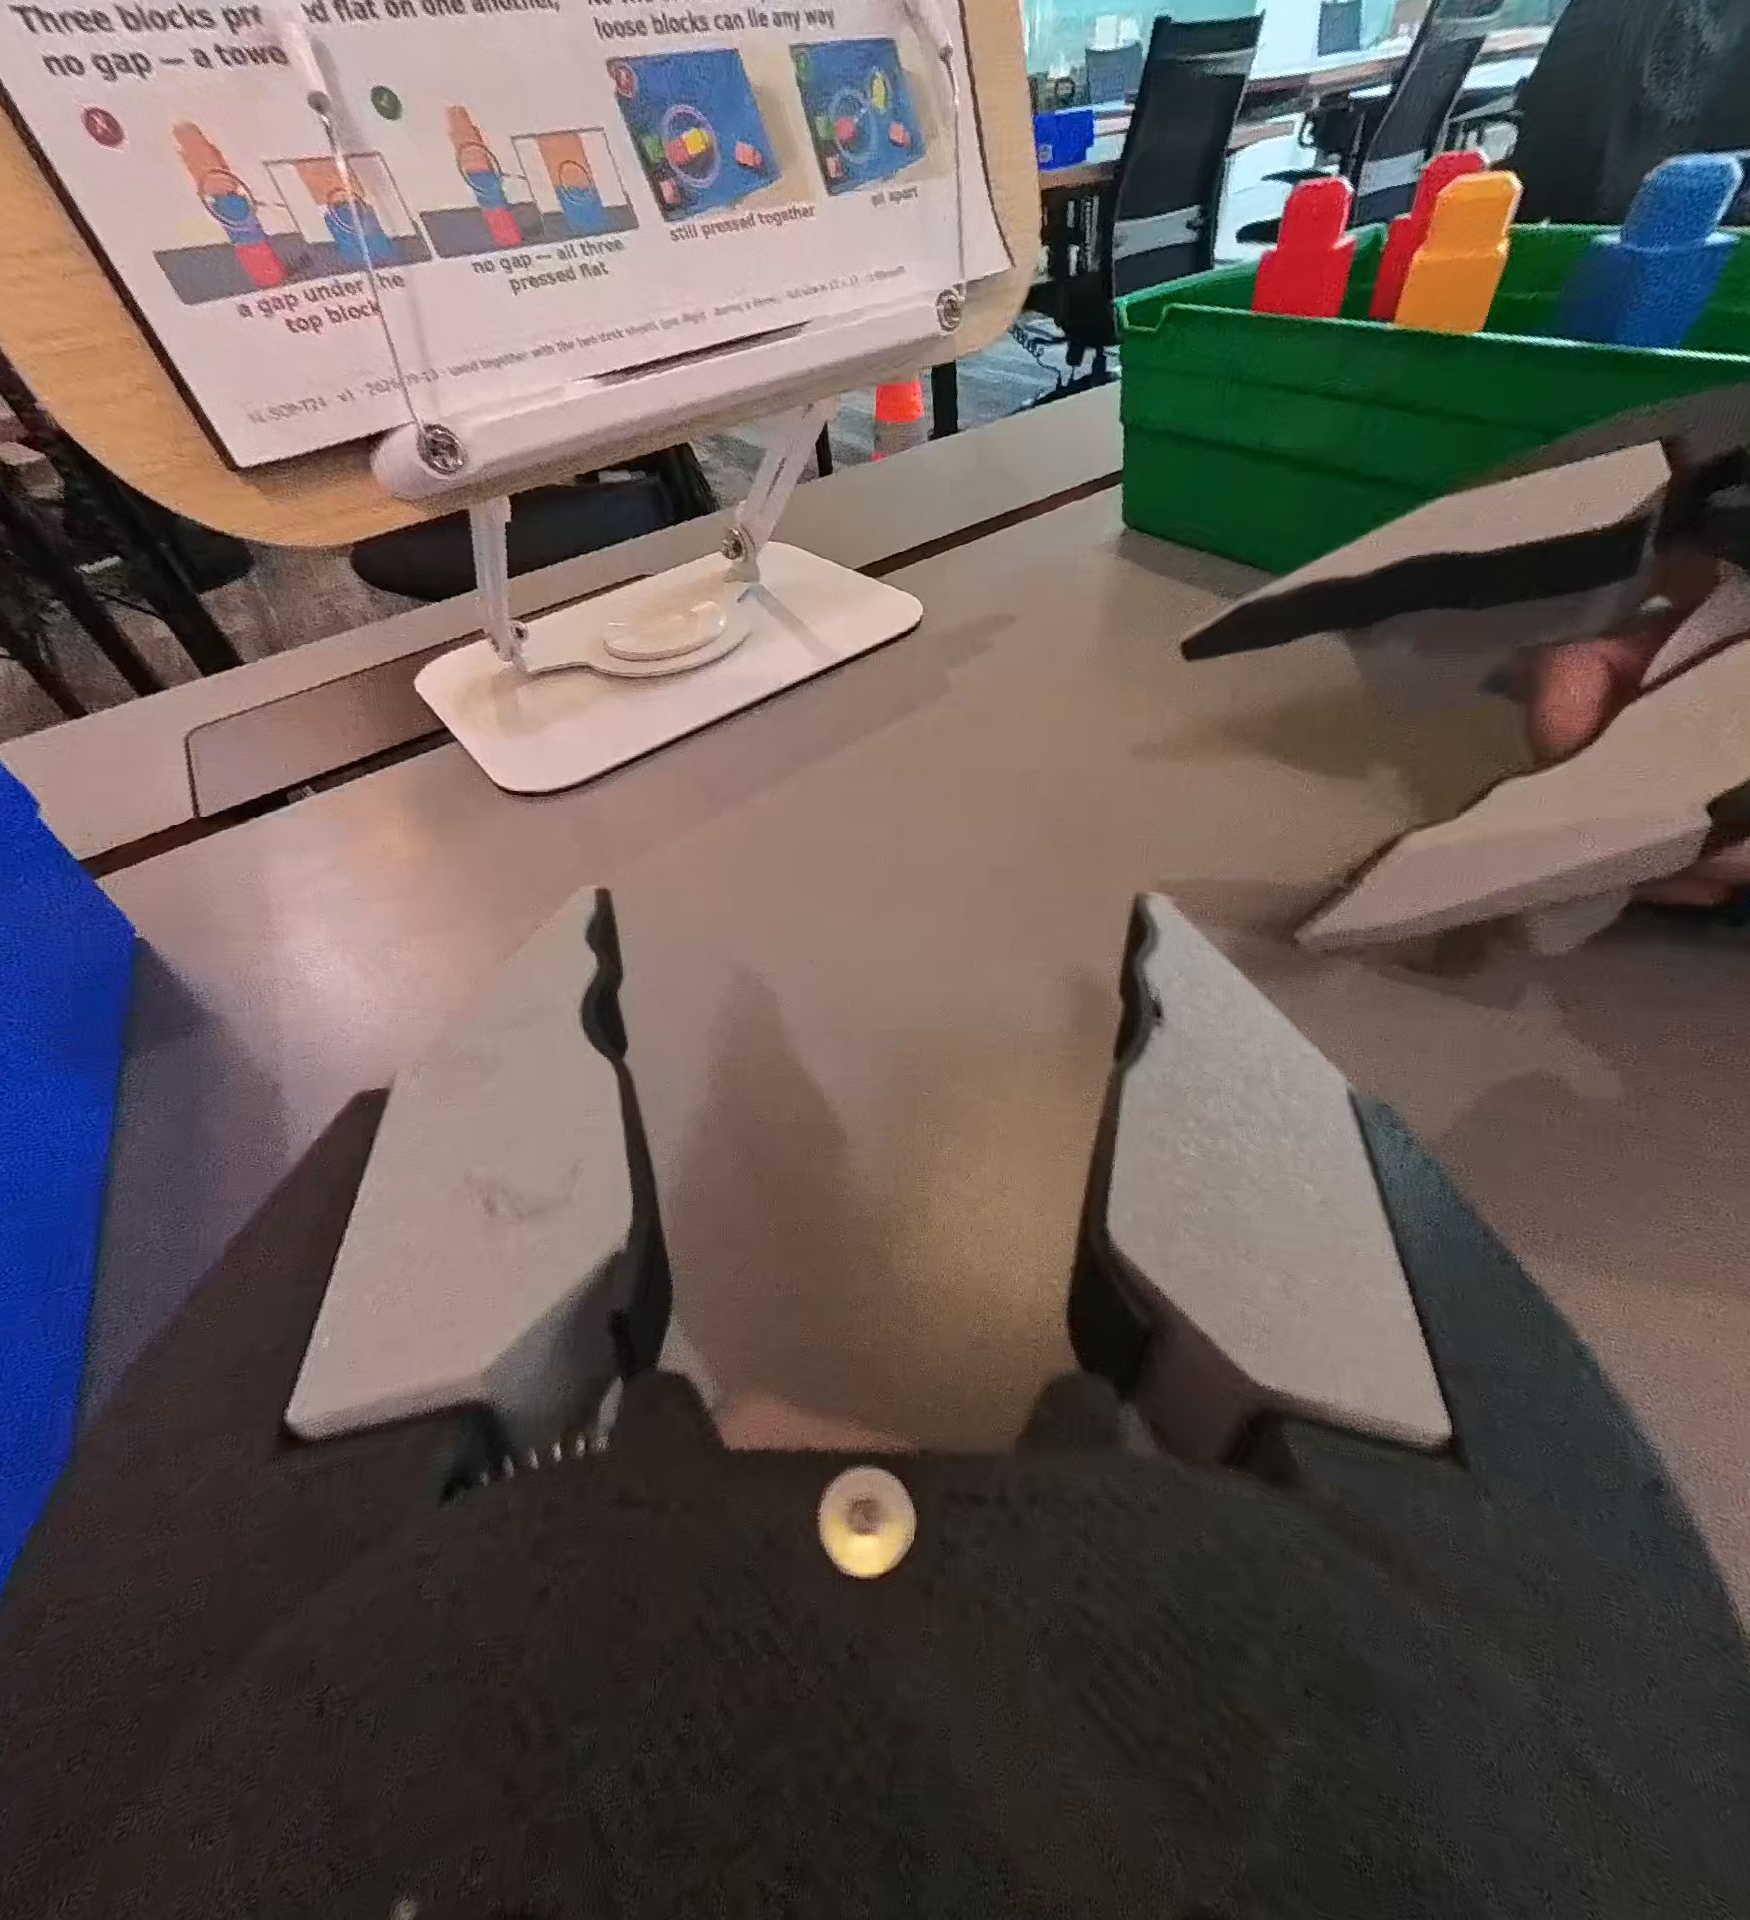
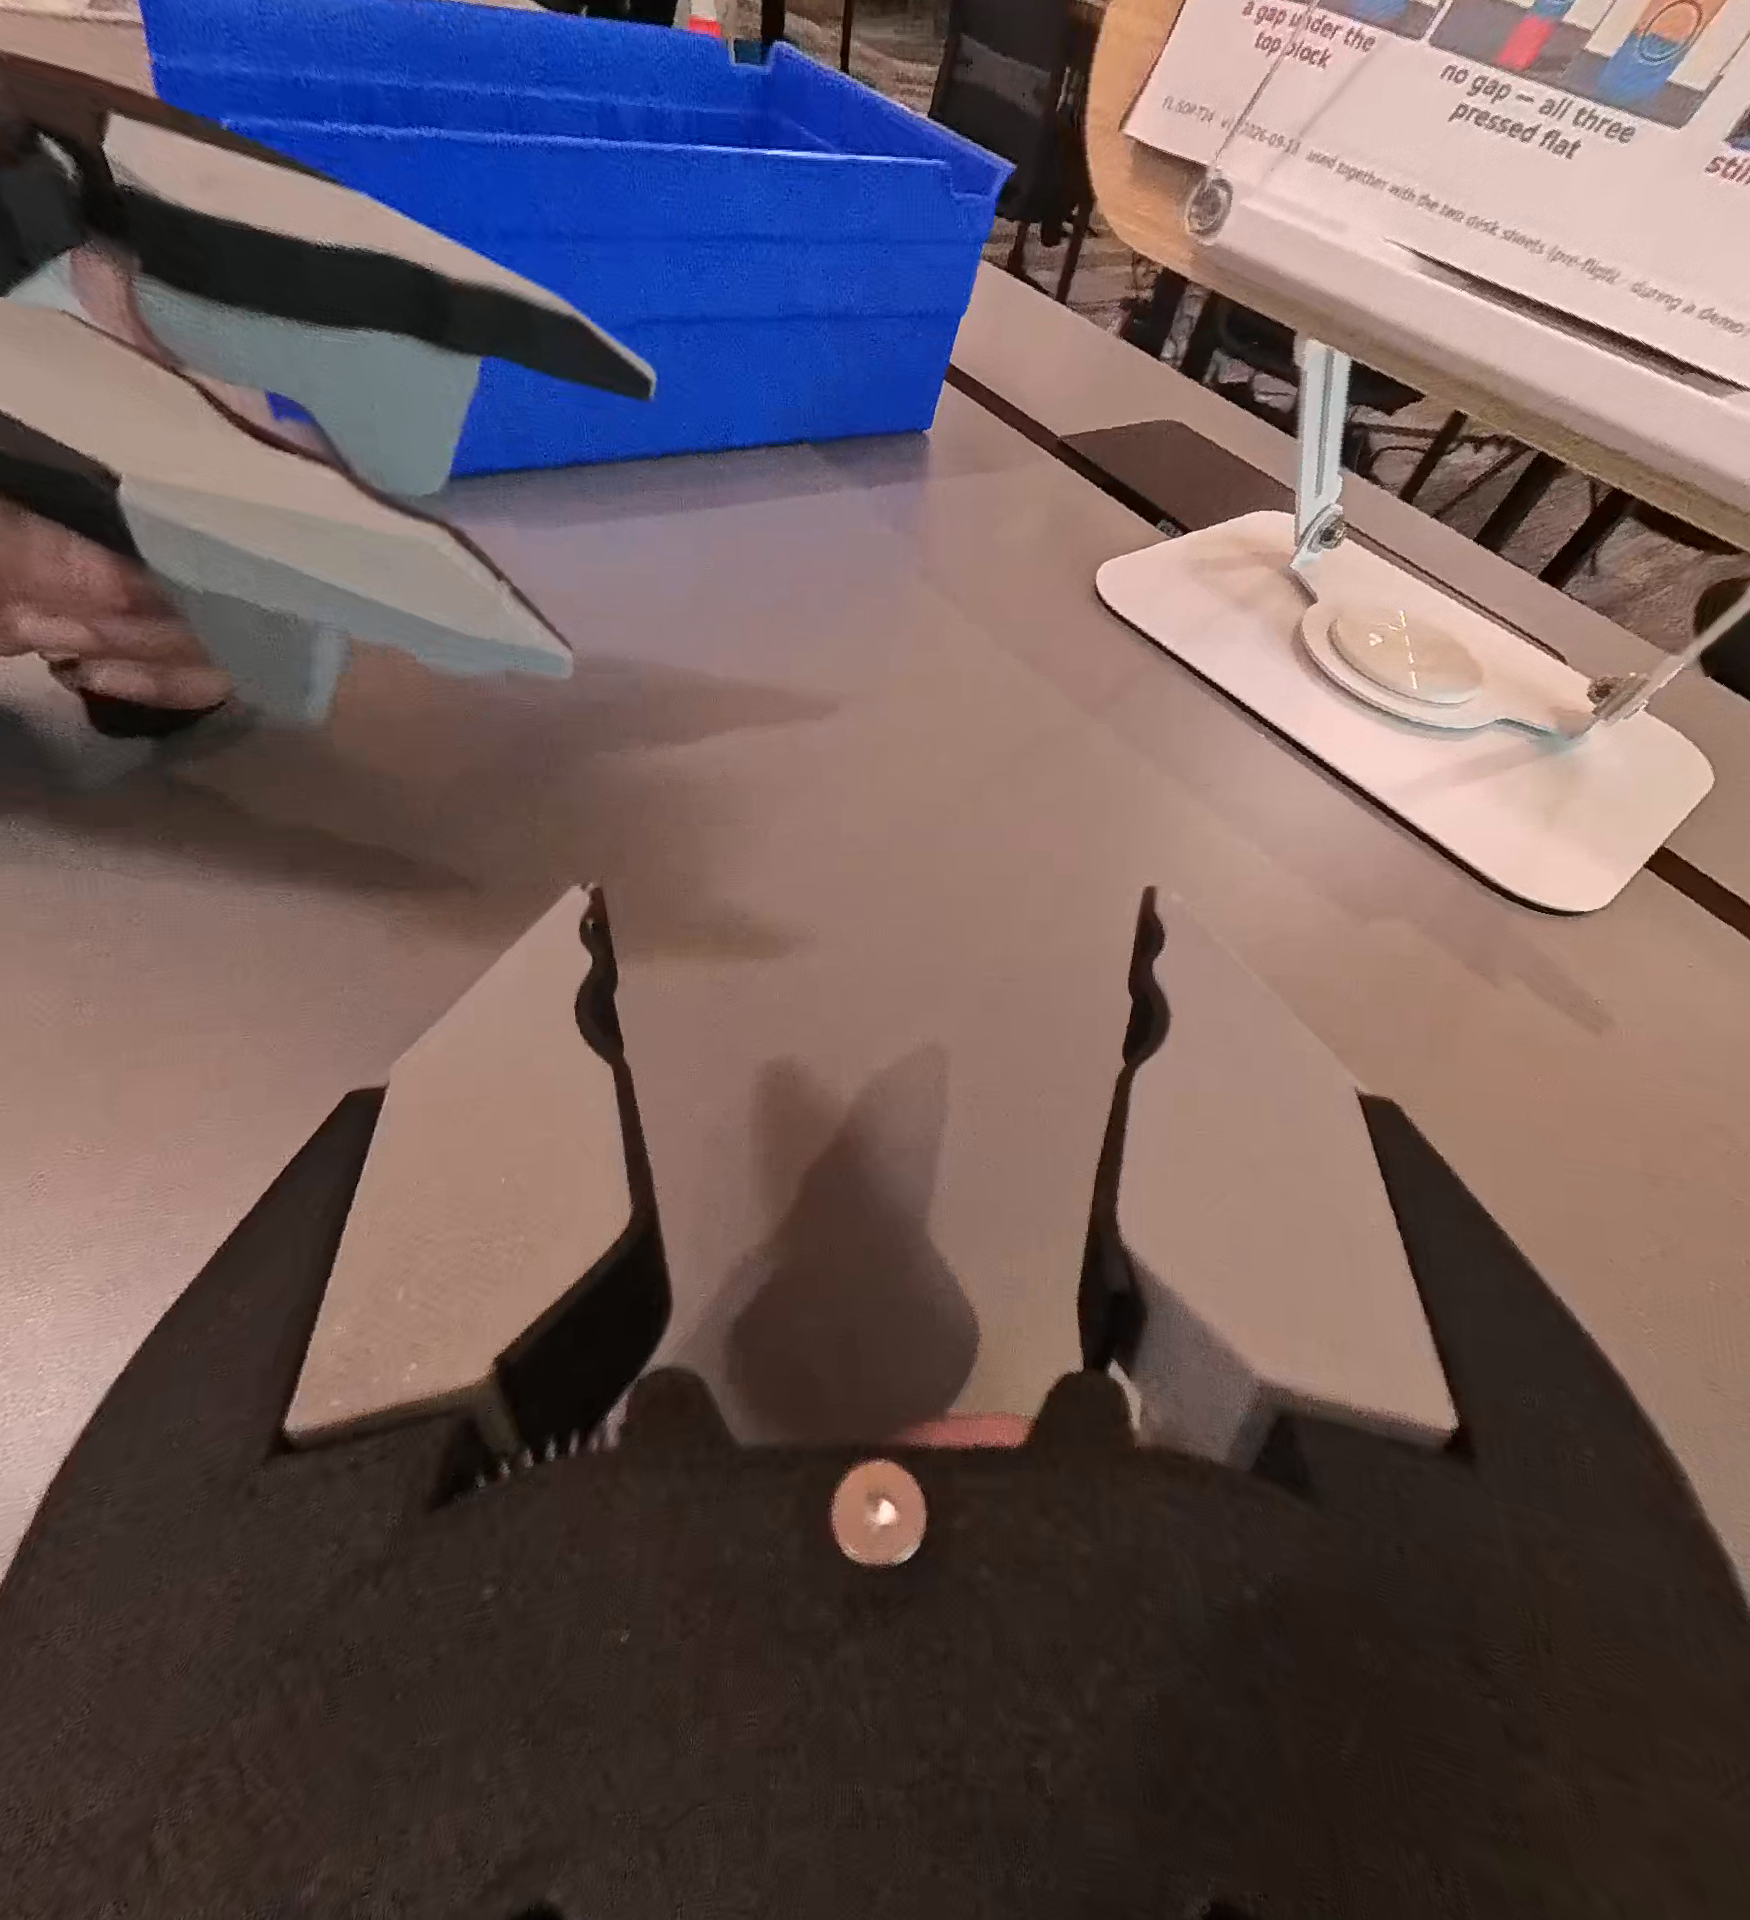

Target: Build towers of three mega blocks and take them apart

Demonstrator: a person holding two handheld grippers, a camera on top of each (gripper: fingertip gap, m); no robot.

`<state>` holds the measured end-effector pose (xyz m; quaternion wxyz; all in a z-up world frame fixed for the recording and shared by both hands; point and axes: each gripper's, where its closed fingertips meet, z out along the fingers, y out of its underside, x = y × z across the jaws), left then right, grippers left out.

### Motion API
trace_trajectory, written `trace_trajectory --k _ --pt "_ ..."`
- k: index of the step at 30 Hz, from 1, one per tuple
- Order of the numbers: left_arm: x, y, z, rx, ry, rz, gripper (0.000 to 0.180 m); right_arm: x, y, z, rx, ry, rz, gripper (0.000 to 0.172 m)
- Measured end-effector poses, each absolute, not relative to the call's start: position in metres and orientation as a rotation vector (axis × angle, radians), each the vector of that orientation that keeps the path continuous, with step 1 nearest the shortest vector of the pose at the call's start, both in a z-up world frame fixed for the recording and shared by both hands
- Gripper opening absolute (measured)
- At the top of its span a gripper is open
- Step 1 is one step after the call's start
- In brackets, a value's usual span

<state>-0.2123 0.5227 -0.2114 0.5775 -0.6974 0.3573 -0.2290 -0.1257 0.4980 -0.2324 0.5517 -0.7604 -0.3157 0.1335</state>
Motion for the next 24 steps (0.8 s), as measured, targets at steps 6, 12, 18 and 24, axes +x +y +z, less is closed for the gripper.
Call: trace_trajectory --k 6,12,18,24 --pt "-0.213 0.525 -0.202 -1.542 0.826 -0.542 0.096 -0.13 0.5 -0.237 -1.79 -0.796 0.242 0.097" --pt "-0.2 0.491 -0.187 -1.429 0.889 -0.763 0.089 -0.125 0.507 -0.235 -1.793 -0.763 0.271 0.094" --pt "-0.183 0.479 -0.184 -1.389 0.854 -0.762 0.088 -0.118 0.512 -0.236 -1.792 -0.754 0.253 0.093" --pt "-0.164 0.464 -0.163 -1.339 0.806 -0.935 0.083 -0.121 0.513 -0.235 -1.776 -0.77 0.249 0.092"
